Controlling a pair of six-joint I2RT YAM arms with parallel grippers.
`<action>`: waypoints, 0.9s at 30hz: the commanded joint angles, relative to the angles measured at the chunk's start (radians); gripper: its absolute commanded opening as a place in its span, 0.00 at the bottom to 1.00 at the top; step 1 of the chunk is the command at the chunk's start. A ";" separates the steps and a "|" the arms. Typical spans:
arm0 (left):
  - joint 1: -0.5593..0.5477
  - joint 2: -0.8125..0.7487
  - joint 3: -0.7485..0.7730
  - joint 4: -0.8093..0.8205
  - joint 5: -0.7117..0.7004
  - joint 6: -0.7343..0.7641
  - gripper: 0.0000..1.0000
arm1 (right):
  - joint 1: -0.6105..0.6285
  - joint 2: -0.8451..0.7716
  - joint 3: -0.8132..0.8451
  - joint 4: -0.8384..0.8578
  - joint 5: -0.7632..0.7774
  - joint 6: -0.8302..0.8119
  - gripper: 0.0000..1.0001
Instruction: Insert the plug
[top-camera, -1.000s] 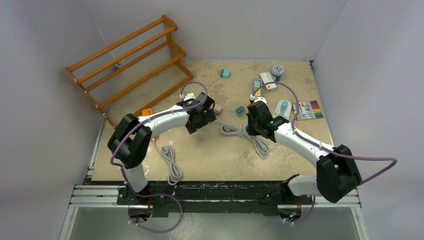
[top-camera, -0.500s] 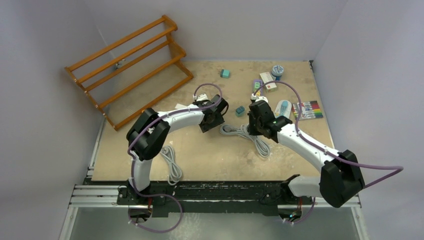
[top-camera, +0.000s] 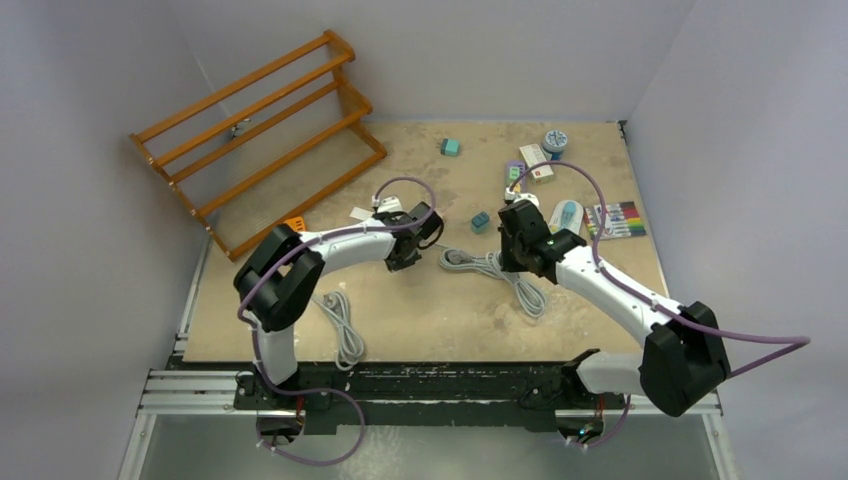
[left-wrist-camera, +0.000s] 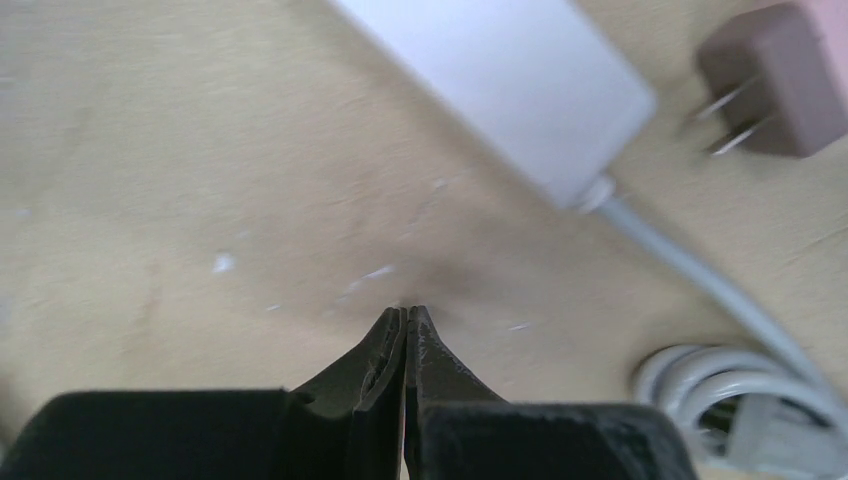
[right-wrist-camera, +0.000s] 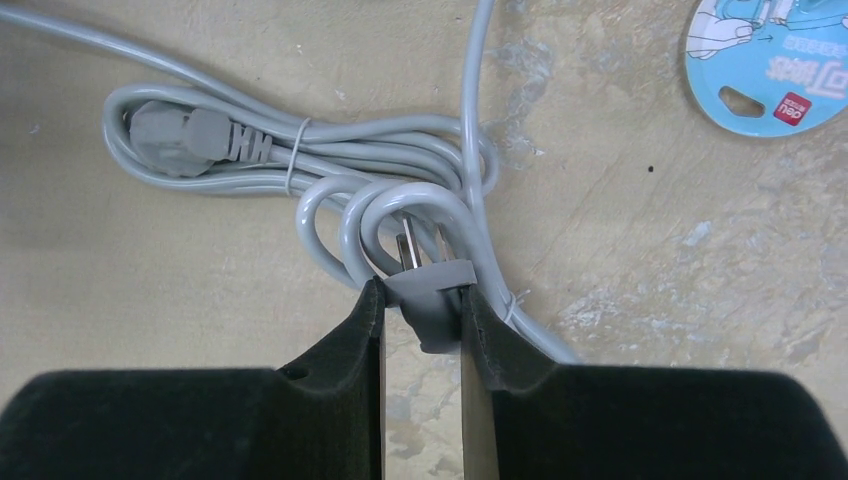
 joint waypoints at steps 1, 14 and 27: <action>0.000 -0.149 -0.080 -0.067 -0.099 0.090 0.00 | 0.003 0.020 0.089 -0.048 0.056 0.019 0.00; -0.001 -0.261 -0.091 0.106 0.018 0.054 0.58 | 0.003 0.021 0.102 -0.048 0.039 0.009 0.00; -0.005 0.093 0.251 -0.081 0.098 -0.187 0.78 | 0.003 -0.013 0.102 -0.048 0.029 -0.009 0.00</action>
